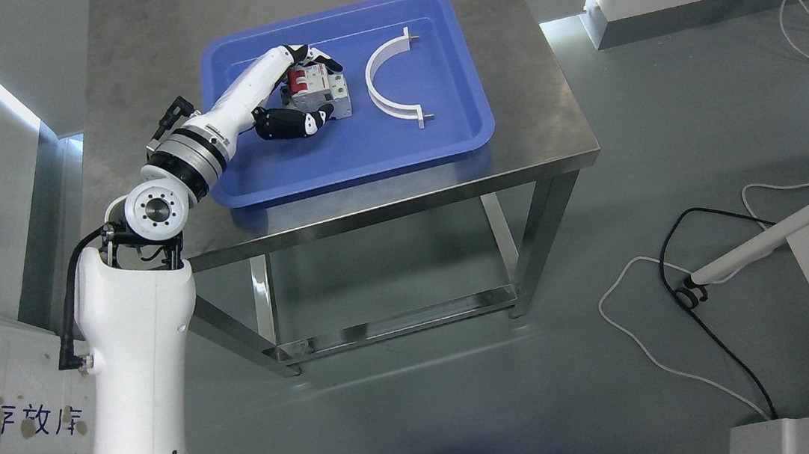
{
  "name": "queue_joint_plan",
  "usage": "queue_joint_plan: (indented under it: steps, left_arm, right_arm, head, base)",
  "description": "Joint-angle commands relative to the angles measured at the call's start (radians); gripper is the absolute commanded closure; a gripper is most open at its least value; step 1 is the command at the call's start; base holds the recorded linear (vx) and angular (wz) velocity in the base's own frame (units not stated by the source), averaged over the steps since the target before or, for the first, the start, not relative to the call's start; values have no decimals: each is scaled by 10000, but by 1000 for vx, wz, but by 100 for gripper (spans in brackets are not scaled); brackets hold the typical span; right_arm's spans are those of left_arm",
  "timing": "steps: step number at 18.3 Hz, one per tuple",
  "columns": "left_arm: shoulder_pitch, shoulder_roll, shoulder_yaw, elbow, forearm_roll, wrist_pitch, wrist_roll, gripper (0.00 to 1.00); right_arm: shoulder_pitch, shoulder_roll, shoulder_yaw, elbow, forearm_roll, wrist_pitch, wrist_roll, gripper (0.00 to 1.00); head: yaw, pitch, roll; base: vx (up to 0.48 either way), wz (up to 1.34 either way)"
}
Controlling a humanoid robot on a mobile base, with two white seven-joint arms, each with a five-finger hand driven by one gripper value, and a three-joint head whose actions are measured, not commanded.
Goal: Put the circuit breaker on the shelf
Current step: 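Lift the circuit breaker out of the blue tray with the left hand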
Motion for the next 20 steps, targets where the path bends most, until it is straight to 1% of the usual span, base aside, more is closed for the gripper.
queue_joint_plan:
  steps: [1, 2, 4, 5, 6, 7, 9, 10, 11, 13, 15, 16, 17, 19, 20]
  left_arm:
    - [-70, -1023, 978, 248, 87, -255, 34, 86]
    - [-132, -1372, 1300, 248, 224, -301, 34, 85]
    - [-209, -1372, 1960, 172, 699, -744, 49, 86]
    - [-209, -1372, 2160, 110, 1233, -837, 155, 86]
    - [-209, -1372, 2344, 3, 1952, -838, 581, 85]
    - [-209, -1372, 2528, -13, 2810, -823, 1634, 85]
    - [-118, -1372, 2607, -43, 4069, -914, 3780, 84]
    - [-41, -1372, 2592, -135, 4608, -1082, 4566, 84]
    - [127, -1372, 2561, -303, 4993, -1342, 4999, 84]
    - [708, -1372, 2454, -869, 5180, -1849, 5019, 84]
    - [1337, -1372, 2209, -1589, 5211, -1958, 4547, 85]
    - [1614, -1372, 2147, -1881, 5226, -2004, 4058, 85]
    - [1905, -1372, 2147, -1915, 5227, -2490, 3248, 85]
    - [2472, -1372, 2254, -1915, 5227, -3808, 1775, 85]
    - [2734, -1372, 2300, -1915, 5227, -4148, 1311, 85]
  right_arm:
    - [153, -175, 0, 0, -9, -369, 6, 0]
    - [153, -175, 0, -15, 6, -369, 6, 0]
    - [153, -175, 0, 0, -9, -369, 6, 0]
    - [153, -175, 0, 0, 6, -369, 6, 0]
    - [153, -175, 0, 0, 6, -369, 6, 0]
    - [153, -175, 0, 0, 6, -369, 6, 0]
    - [153, -175, 0, 0, 6, -369, 6, 0]
    - [153, -175, 0, 0, 6, -369, 6, 0]
    - [153, -175, 0, 0, 6, -369, 6, 0]
    - [153, -175, 0, 0, -9, -369, 6, 0]
    - [153, -175, 0, 0, -9, -369, 6, 0]
    - [153, -175, 0, 0, 6, -369, 6, 0]
    - [153, -175, 0, 0, -9, -369, 6, 0]
    - [153, -175, 0, 0, -9, -369, 6, 0]
    - [153, -175, 0, 0, -9, -369, 6, 0]
  head:
    - [0, 0, 0]
    - [0, 0, 0]
    - [0, 0, 0]
    - [0, 0, 0]
    - [0, 0, 0]
    - [0, 0, 0]
    - [0, 0, 0]
    - [0, 0, 0]
    - [0, 0, 0]
    - [0, 0, 0]
    - [0, 0, 0]
    - [0, 0, 0]
    - [0, 0, 0]
    - [0, 0, 0]
    - [0, 0, 0]
  base:
    - [0, 0]
    - [0, 0]
    - [0, 0]
    - [0, 0]
    - [0, 0]
    - [0, 0]
    - [0, 0]
    - [0, 0]
    - [0, 0]
    - [0, 0]
    - [0, 0]
    - [0, 0]
    - [0, 0]
    - [0, 0]
    - [0, 0]
